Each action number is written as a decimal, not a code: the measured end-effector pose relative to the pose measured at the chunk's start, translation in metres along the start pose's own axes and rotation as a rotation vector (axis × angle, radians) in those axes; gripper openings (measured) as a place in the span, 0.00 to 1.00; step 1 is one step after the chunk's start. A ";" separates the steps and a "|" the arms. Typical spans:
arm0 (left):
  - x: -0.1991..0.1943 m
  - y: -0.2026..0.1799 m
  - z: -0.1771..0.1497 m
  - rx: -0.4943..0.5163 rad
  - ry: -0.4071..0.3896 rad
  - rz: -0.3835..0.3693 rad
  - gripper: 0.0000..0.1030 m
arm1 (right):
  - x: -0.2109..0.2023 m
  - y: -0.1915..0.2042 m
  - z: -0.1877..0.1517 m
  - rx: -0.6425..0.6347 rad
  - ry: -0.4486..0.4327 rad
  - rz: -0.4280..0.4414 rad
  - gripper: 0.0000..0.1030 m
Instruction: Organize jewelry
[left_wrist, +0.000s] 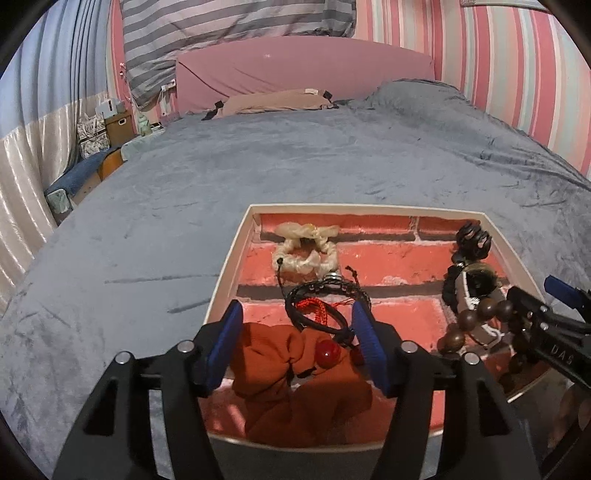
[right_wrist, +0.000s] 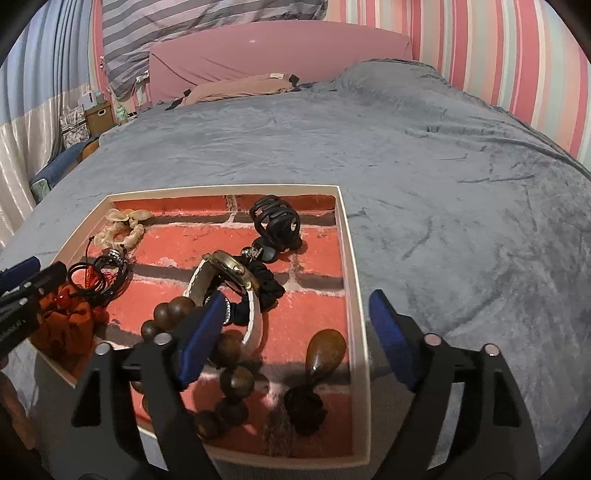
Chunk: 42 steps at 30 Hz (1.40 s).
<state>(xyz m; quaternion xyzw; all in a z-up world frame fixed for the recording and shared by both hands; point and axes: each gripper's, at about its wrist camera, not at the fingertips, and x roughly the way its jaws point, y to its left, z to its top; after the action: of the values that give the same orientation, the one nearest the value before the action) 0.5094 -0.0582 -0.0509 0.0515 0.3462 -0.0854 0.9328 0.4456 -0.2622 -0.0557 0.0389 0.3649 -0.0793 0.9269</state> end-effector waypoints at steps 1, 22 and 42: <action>-0.004 0.002 0.001 -0.007 -0.003 0.003 0.66 | -0.004 -0.001 0.000 0.001 -0.006 0.001 0.85; -0.171 0.033 -0.071 -0.034 -0.100 0.110 0.88 | -0.154 0.021 -0.052 -0.075 -0.135 0.007 0.96; -0.320 0.013 -0.188 -0.079 -0.179 0.061 0.92 | -0.299 0.025 -0.166 -0.066 -0.202 0.071 0.96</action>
<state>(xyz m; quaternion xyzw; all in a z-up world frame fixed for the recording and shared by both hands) 0.1536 0.0235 0.0176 0.0173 0.2629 -0.0475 0.9635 0.1230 -0.1802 0.0274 0.0132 0.2705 -0.0382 0.9619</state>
